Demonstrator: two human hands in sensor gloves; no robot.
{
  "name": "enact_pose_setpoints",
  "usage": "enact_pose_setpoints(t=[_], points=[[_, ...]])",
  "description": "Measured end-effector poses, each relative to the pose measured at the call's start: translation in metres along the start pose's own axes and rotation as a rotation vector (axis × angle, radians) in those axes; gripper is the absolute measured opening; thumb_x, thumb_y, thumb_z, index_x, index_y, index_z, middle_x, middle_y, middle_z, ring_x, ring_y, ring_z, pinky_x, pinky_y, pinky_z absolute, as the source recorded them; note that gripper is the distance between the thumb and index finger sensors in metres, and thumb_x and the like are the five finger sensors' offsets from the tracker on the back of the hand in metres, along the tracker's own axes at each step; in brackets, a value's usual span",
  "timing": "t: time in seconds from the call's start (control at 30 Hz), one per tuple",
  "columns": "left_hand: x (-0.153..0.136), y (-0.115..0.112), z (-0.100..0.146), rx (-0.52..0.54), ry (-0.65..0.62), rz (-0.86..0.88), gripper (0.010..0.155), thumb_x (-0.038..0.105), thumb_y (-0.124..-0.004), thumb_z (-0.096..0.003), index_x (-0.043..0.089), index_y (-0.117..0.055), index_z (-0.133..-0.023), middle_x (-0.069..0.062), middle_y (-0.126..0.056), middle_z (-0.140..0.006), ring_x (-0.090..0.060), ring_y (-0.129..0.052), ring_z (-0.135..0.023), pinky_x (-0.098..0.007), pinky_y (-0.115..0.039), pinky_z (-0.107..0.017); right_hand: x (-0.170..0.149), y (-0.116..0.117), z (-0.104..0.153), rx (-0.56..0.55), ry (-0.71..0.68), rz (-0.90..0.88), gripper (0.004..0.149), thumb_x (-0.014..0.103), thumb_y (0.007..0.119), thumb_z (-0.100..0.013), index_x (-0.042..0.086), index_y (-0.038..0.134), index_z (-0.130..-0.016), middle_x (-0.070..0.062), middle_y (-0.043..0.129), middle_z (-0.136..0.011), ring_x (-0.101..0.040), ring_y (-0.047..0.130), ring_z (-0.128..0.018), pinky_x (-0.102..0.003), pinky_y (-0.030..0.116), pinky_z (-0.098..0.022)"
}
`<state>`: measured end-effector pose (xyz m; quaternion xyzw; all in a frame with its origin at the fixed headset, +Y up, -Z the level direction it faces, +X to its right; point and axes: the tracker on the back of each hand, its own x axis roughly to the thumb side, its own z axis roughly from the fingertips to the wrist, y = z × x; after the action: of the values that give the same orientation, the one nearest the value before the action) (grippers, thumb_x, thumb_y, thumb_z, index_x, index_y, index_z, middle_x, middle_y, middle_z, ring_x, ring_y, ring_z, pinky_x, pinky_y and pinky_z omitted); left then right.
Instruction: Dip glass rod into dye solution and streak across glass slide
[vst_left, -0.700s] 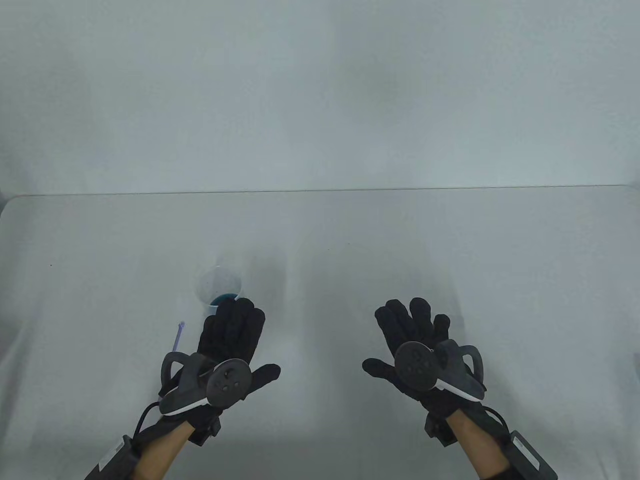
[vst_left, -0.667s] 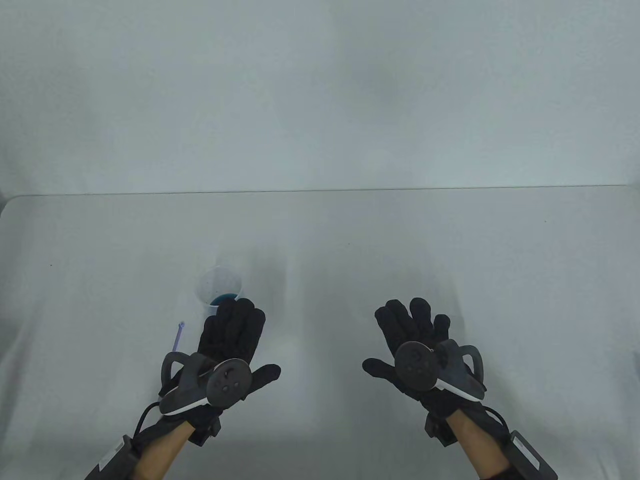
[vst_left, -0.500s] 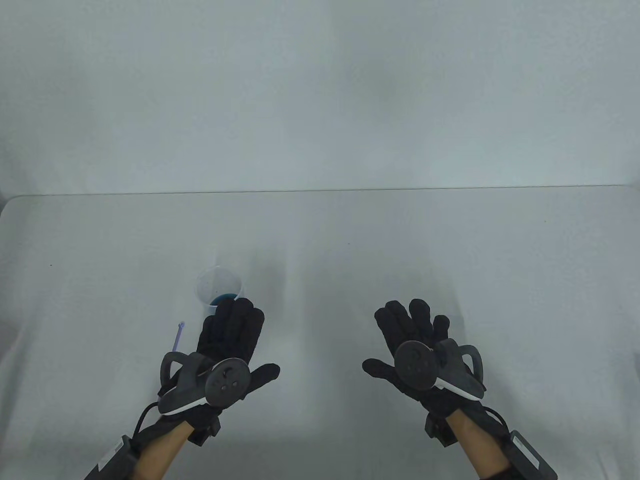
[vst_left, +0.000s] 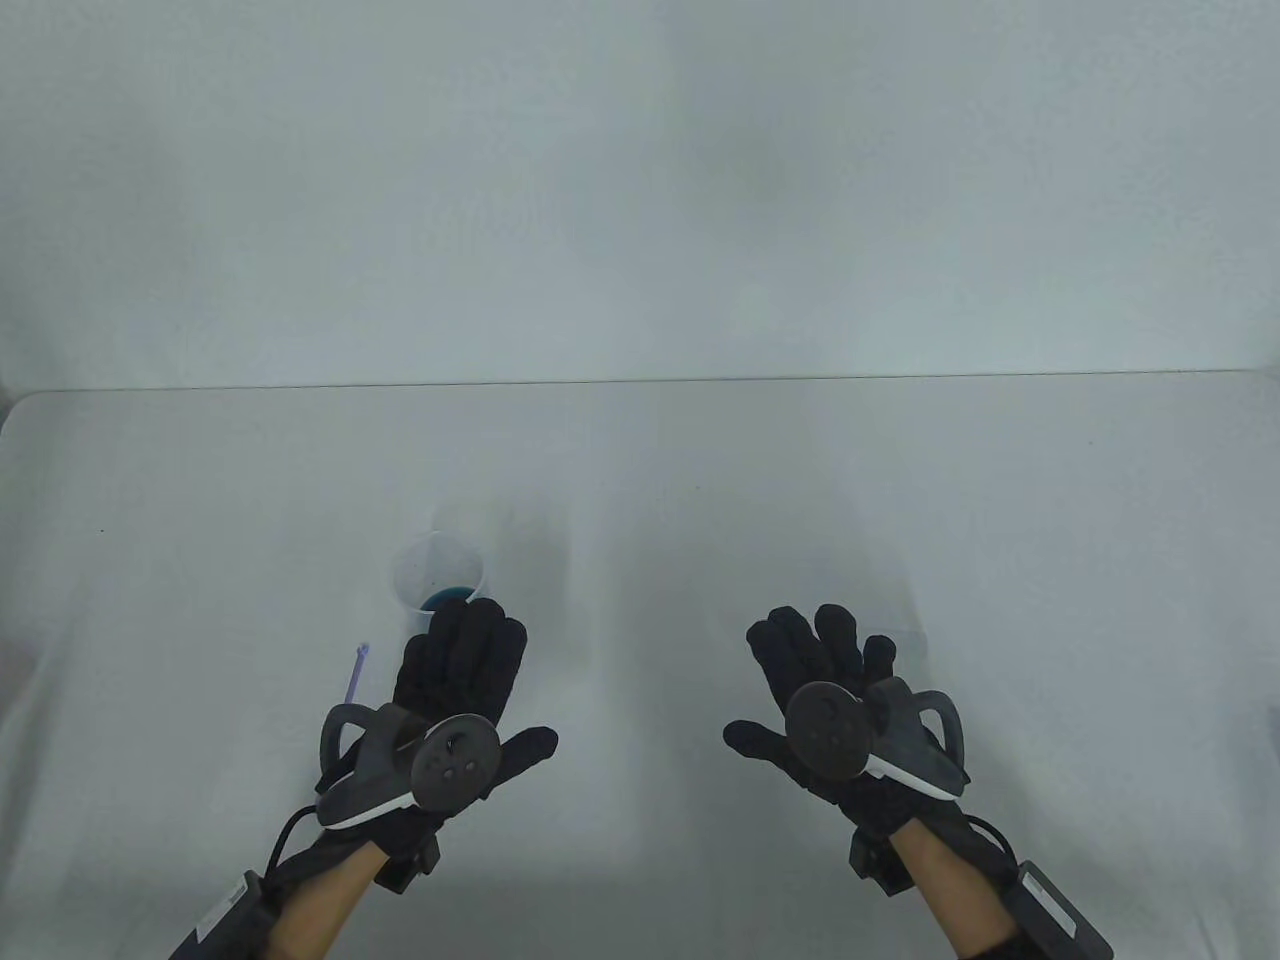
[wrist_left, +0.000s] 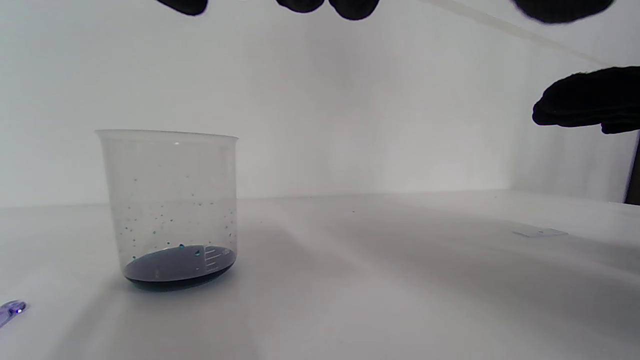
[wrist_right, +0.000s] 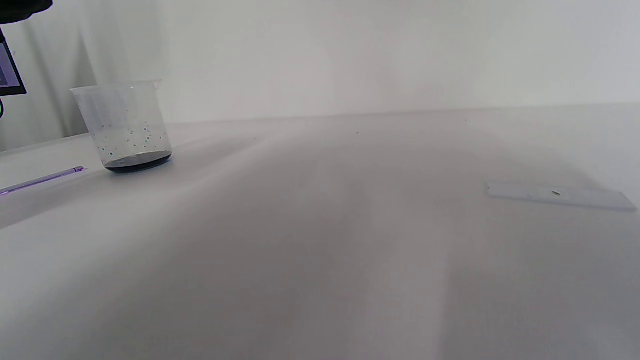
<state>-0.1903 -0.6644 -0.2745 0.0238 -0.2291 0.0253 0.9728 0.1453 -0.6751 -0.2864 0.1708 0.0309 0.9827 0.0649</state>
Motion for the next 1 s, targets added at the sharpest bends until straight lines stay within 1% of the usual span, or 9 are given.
enact_pose_setpoints(t=[0.17, 0.27, 0.4, 0.43, 0.53, 0.67, 0.8, 0.9, 1.0], points=[[-0.001, 0.000, 0.000, 0.001, 0.003, -0.002, 0.094, 0.067, -0.055, -0.0517, 0.009, -0.024, -0.119, -0.025, -0.020, -0.123, -0.054, -0.020, -0.112, -0.065, -0.037, -0.079, -0.001, -0.003, -0.001, -0.004, 0.012, -0.021, 0.090, 0.076, 0.043, -0.045, 0.023, 0.023, -0.115, -0.005, 0.026, -0.127, -0.050, 0.027, -0.114, -0.074, 0.032, -0.074], [-0.002, 0.000, -0.001, 0.001, 0.009, 0.000, 0.093, 0.067, -0.055, -0.0518, 0.009, -0.024, -0.118, -0.025, -0.021, -0.123, -0.054, -0.020, -0.112, -0.065, -0.037, -0.079, -0.011, -0.020, -0.006, -0.046, 0.063, 0.017, 0.088, 0.075, 0.044, -0.046, 0.025, 0.027, -0.115, -0.004, 0.030, -0.127, -0.049, 0.031, -0.115, -0.074, 0.036, -0.075], [-0.003, 0.001, -0.001, 0.000, 0.013, -0.003, 0.093, 0.067, -0.055, -0.0518, 0.010, -0.025, -0.119, -0.025, -0.021, -0.123, -0.054, -0.021, -0.113, -0.065, -0.038, -0.079, -0.043, -0.044, -0.019, -0.065, 0.169, 0.020, 0.082, 0.072, 0.049, -0.049, 0.025, 0.032, -0.114, -0.003, 0.038, -0.126, -0.046, 0.042, -0.115, -0.072, 0.042, -0.075], [-0.003, 0.001, -0.001, 0.001, 0.014, 0.001, 0.093, 0.067, -0.055, -0.0518, 0.010, -0.025, -0.119, -0.025, -0.021, -0.124, -0.054, -0.021, -0.113, -0.065, -0.038, -0.079, -0.057, -0.050, -0.026, -0.056, 0.215, 0.013, 0.080, 0.069, 0.054, -0.050, 0.026, 0.034, -0.114, -0.003, 0.040, -0.125, -0.045, 0.044, -0.115, -0.071, 0.045, -0.076], [-0.003, 0.001, -0.001, 0.000, 0.017, -0.002, 0.093, 0.066, -0.055, -0.0519, 0.009, -0.025, -0.119, -0.025, -0.021, -0.124, -0.054, -0.021, -0.112, -0.065, -0.038, -0.079, -0.090, -0.052, -0.042, 0.007, 0.322, -0.001, 0.076, 0.065, 0.060, -0.051, 0.026, 0.036, -0.113, -0.002, 0.044, -0.124, -0.043, 0.050, -0.113, -0.068, 0.050, -0.076], [-0.004, 0.001, -0.001, -0.006, 0.021, -0.004, 0.093, 0.066, -0.055, -0.0519, 0.009, -0.025, -0.119, -0.025, -0.021, -0.124, -0.054, -0.022, -0.113, -0.065, -0.038, -0.079, -0.125, -0.039, -0.058, 0.068, 0.452, 0.002, 0.072, 0.057, 0.066, -0.052, 0.028, 0.038, -0.112, 0.000, 0.047, -0.122, -0.038, 0.056, -0.112, -0.064, 0.054, -0.077], [-0.004, 0.001, -0.001, -0.009, 0.026, -0.009, 0.092, 0.066, -0.055, -0.0518, 0.009, -0.026, -0.119, -0.025, -0.022, -0.124, -0.054, -0.022, -0.113, -0.064, -0.038, -0.079, -0.158, -0.004, -0.068, 0.220, 0.590, 0.012, 0.067, 0.047, 0.072, -0.053, 0.031, 0.041, -0.110, 0.003, 0.054, -0.119, -0.034, 0.061, -0.110, -0.060, 0.058, -0.077], [-0.005, 0.002, -0.001, -0.007, 0.029, -0.009, 0.092, 0.066, -0.055, -0.0519, 0.009, -0.026, -0.119, -0.025, -0.022, -0.124, -0.054, -0.022, -0.113, -0.064, -0.038, -0.079, -0.172, 0.021, -0.068, 0.291, 0.651, 0.008, 0.065, 0.045, 0.074, -0.053, 0.033, 0.044, -0.109, 0.005, 0.057, -0.117, -0.032, 0.063, -0.109, -0.058, 0.059, -0.077], [-0.006, 0.001, -0.001, -0.009, 0.032, -0.010, 0.092, 0.066, -0.055, -0.0518, 0.010, -0.026, -0.119, -0.025, -0.022, -0.124, -0.054, -0.022, -0.113, -0.064, -0.038, -0.079, -0.175, 0.037, -0.067, 0.318, 0.671, 0.003, 0.063, 0.044, 0.075, -0.052, 0.035, 0.046, -0.108, 0.005, 0.059, -0.116, -0.032, 0.063, -0.108, -0.057, 0.059, -0.077]])
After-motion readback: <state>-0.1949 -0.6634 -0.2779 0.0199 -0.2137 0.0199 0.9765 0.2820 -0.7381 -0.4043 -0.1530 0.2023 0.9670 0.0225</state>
